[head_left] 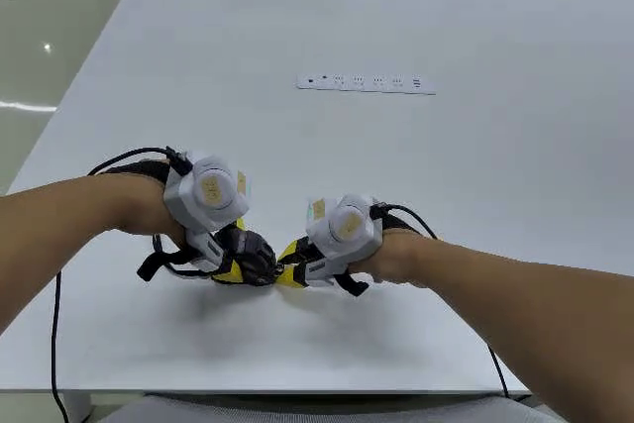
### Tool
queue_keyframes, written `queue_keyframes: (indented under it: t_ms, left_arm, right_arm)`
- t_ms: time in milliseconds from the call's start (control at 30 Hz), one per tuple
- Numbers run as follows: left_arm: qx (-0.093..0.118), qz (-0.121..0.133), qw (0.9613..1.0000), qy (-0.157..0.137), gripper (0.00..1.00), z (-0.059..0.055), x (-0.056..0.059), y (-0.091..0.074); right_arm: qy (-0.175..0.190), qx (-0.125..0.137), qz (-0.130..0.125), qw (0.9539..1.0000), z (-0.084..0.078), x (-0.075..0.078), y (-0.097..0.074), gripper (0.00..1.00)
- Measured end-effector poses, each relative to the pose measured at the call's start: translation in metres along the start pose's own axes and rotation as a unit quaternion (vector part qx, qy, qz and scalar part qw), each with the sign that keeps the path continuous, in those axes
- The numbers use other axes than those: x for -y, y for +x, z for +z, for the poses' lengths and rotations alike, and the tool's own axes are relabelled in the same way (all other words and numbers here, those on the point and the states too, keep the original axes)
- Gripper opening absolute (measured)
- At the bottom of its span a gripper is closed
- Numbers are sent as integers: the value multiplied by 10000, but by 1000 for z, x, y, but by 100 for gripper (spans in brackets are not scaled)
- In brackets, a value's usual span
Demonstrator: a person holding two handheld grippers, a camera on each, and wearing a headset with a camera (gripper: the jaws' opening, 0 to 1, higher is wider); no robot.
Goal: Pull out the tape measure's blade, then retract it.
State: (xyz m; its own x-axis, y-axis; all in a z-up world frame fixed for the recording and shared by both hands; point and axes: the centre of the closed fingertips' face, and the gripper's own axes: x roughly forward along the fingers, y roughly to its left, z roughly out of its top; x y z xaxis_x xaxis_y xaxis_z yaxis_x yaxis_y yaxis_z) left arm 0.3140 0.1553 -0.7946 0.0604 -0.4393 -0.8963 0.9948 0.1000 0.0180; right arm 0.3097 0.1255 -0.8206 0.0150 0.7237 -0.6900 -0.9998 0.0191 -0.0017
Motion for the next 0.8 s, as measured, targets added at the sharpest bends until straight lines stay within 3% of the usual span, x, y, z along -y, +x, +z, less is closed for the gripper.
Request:
queue_keyframes:
  t_ms: [300, 533, 667, 800]
  left_arm:
    - [108, -3, 9999, -118, 33, 2, 1, -1]
    - [71, -14, 9999, -88, 33, 2, 3, 0]
    - [78, -25, 9999, -108, 33, 3, 2, 0]
    - [65, -35, 10000, -67, 33, 1, 2, 1]
  right_arm:
    - [180, -29, 83, 9998, -10, 2, -10, 11]
    - [-84, -97, 18, 9999, -7, -1, -6, 14]
    - [64, -85, -17, 9999, -7, 0, 0, 15]
    - [-112, -102, 68, 9999, 1, -3, 6, 17]
